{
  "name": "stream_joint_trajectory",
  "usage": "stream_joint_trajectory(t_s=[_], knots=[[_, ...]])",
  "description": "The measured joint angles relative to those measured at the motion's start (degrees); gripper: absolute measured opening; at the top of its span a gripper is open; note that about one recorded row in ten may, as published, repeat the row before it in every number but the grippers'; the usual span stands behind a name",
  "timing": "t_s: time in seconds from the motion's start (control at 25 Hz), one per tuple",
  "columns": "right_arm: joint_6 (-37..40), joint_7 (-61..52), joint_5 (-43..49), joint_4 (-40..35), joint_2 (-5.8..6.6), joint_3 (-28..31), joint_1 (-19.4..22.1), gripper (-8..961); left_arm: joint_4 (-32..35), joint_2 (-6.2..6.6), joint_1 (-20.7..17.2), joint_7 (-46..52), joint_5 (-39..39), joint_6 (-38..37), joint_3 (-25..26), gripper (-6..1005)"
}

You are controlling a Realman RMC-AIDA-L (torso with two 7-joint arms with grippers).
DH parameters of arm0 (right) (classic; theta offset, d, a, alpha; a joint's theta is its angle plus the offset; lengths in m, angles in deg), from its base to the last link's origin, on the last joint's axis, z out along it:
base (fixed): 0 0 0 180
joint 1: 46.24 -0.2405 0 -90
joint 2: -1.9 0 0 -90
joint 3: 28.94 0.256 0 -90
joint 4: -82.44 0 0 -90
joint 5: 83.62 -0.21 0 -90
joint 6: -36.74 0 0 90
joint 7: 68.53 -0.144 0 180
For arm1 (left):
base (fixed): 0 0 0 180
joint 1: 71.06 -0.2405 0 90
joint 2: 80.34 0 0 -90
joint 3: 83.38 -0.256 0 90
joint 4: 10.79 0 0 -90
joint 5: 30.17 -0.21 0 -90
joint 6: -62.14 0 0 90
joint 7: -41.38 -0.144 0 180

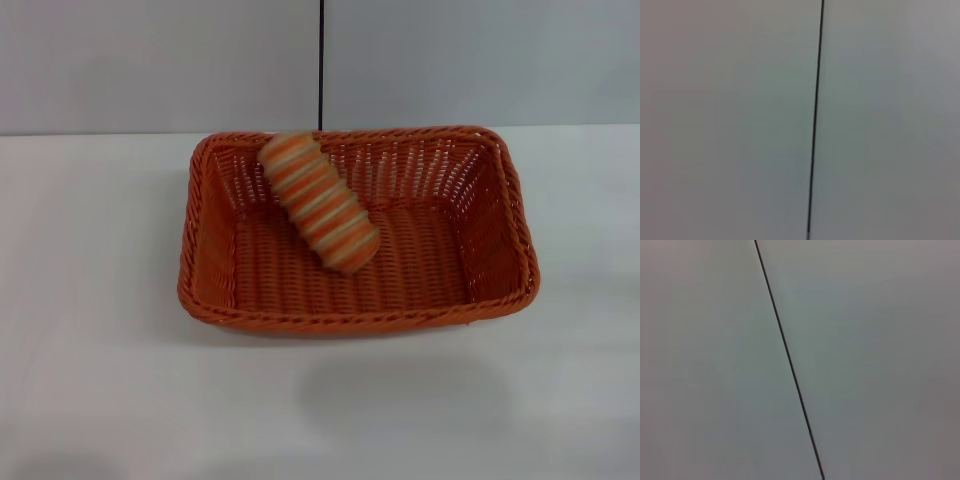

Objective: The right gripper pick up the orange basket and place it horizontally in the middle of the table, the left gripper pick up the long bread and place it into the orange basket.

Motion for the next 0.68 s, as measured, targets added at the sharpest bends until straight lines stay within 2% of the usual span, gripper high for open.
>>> stream_joint_trajectory(t_s=[0.12,0.28,0.68], knots=[[-0.1,-0.4,0.0,0.0,-0.03,0.0,1.3,571,-1.0,0.05,0.1,-1.2,0.0,-0.1,0.9,806],[-0.4,-0.5,0.1,0.0,0.07,-0.1,2.1,571,-4.5,0.00,0.2,-2.9,0.0,-0.1,6.5,806],[-0.5,-0.4,-0.5,-2.0,-0.07,0.3,3.0,571,-4.2,0.21,1.5,-5.7,-0.8,1.5,6.6,806]])
